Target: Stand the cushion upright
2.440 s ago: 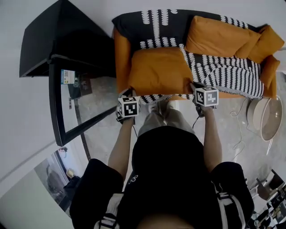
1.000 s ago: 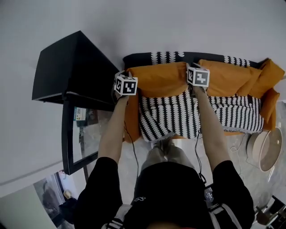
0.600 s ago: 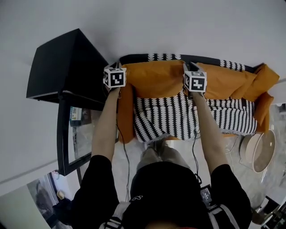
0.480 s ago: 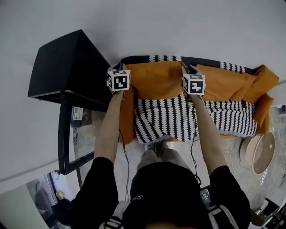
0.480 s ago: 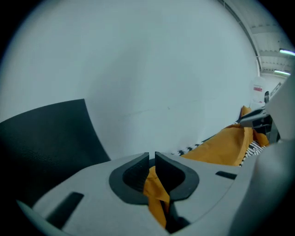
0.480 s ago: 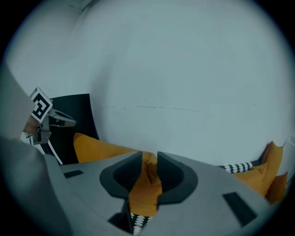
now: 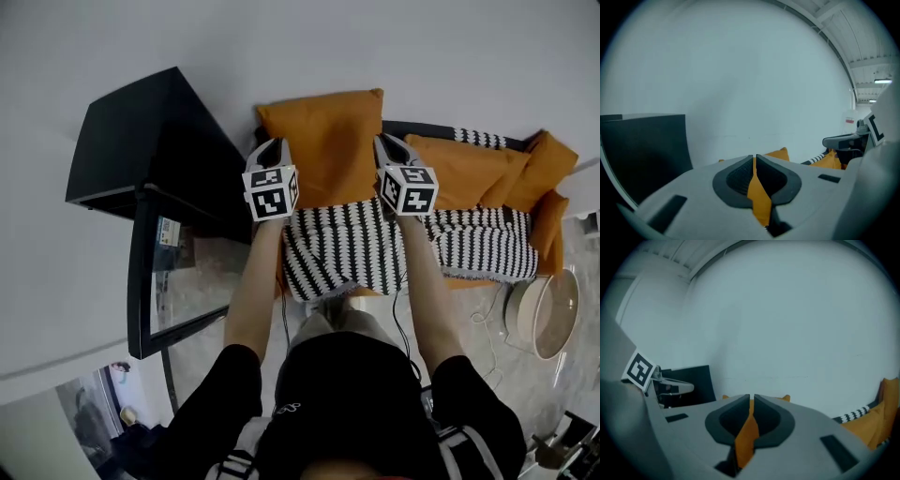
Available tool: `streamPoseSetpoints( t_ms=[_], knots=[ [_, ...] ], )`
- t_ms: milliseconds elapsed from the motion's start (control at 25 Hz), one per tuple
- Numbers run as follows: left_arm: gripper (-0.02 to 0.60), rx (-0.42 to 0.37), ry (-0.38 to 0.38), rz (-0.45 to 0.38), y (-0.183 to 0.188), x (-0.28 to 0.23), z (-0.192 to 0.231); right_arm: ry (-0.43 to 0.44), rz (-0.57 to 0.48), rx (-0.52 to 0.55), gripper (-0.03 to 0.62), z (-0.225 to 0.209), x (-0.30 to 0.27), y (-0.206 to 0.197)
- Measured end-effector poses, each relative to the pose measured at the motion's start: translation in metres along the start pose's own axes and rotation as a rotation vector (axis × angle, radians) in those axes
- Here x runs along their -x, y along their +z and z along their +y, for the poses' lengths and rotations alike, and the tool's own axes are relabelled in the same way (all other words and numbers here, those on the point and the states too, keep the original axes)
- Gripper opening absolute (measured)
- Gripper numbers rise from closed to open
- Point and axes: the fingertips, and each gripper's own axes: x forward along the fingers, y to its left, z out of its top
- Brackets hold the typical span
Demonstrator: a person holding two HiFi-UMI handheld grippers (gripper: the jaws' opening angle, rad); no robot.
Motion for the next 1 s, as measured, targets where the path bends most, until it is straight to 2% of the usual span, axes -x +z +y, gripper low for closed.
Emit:
streamPoseSetpoints(
  t_ms=[200,360,600,760,1000],
  knots=[
    [0.015,0.038,-0.063,-0.113,0.023,0.048,-0.034,0.079,-0.124,-0.032,0.019,0.029,0.049,0.028],
    [0.012,0.039,-0.103,-0.186,0.037,0.088,-0.063,0.098,-0.171,-0.014,0.017,0.05,0.083,0.037],
    [0.012,-0.007,-0.109,-0.235,0.038,0.142,-0.103,0.103,-0.228,0.022,0.015,0.074,0.137,0.037],
    [0.011,-0.006,-0.117,-0.288,0.037,0.173,-0.123,0.118,-0.261,0.065,0.014,0.084,0.166,0.04],
    [0.012,-0.048,-0.12,-0.321,0.043,0.191,-0.143,0.137,-0.284,0.11,0.012,0.089,0.19,0.042]
  ],
)
